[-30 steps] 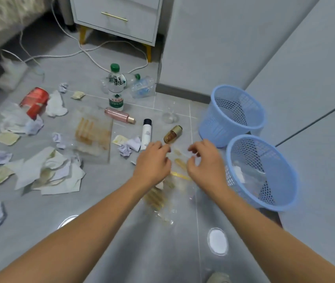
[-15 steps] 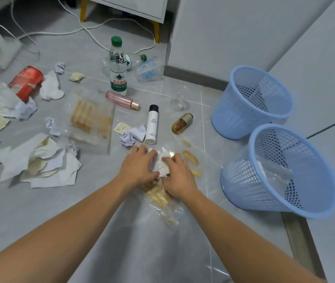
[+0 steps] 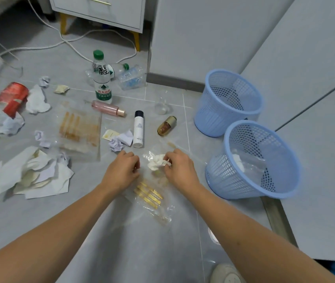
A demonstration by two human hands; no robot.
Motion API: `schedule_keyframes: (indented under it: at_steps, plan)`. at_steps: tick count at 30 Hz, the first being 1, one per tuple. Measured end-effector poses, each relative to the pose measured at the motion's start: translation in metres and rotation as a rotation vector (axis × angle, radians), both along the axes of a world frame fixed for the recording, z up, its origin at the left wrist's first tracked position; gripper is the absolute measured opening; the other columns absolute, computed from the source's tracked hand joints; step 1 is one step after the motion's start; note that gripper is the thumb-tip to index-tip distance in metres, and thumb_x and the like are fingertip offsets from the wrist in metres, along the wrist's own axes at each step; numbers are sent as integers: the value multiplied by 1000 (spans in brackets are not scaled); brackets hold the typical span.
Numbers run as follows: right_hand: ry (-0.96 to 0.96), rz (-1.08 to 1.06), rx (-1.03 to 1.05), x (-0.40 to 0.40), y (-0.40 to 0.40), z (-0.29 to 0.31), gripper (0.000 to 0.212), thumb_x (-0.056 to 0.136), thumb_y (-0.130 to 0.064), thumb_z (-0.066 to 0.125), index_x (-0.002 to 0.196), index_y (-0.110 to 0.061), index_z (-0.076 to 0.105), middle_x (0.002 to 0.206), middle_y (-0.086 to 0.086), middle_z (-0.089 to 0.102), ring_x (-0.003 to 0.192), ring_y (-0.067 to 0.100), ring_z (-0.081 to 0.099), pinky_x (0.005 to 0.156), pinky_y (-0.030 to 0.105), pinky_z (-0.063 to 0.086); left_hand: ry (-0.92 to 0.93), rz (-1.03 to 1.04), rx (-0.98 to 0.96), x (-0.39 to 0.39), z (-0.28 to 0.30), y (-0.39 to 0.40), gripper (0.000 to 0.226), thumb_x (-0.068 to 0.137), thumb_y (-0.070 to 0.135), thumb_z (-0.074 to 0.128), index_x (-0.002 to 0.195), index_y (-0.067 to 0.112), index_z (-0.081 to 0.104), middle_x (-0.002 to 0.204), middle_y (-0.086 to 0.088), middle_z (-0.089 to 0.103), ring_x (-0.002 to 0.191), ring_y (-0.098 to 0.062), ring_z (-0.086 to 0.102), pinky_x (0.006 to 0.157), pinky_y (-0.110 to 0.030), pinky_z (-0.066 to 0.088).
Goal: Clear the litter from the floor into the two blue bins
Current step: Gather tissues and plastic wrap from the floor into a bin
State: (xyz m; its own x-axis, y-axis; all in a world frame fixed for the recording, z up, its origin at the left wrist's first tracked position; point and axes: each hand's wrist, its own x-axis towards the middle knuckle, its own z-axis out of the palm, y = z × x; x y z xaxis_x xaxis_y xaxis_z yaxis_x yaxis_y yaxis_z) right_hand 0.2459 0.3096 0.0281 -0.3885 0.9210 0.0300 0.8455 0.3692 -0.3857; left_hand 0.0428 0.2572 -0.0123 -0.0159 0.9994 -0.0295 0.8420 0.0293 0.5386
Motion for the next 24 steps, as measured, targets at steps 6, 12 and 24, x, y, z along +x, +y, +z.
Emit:
schedule_keyframes:
  at_steps: [6,12,24]
  plan:
    - [62,-96,173,39,-5,73,6,81,-9,61,84,-12,65,82,0,53,70,19,53,62,35,44,-108,-31,144,24,62,-3,13,82,12,73,79,18,62,83,6,58,88,-17,49,68,-34,47]
    - [75,-369,292,128,0,144,9,83,-8,65,83,-17,66,84,-1,58,76,20,54,64,32,33,-210,-204,417,104,159,40,14,81,12,71,77,19,59,78,8,53,86,-15,44,68,-38,46]
    - [-96,-675,17,232,3,158,49,78,-22,68,127,-22,63,122,9,51,113,32,55,90,39,49,45,-383,272,272,189,100,42,90,58,56,110,24,71,116,2,65,115,-23,55,80,-39,48]
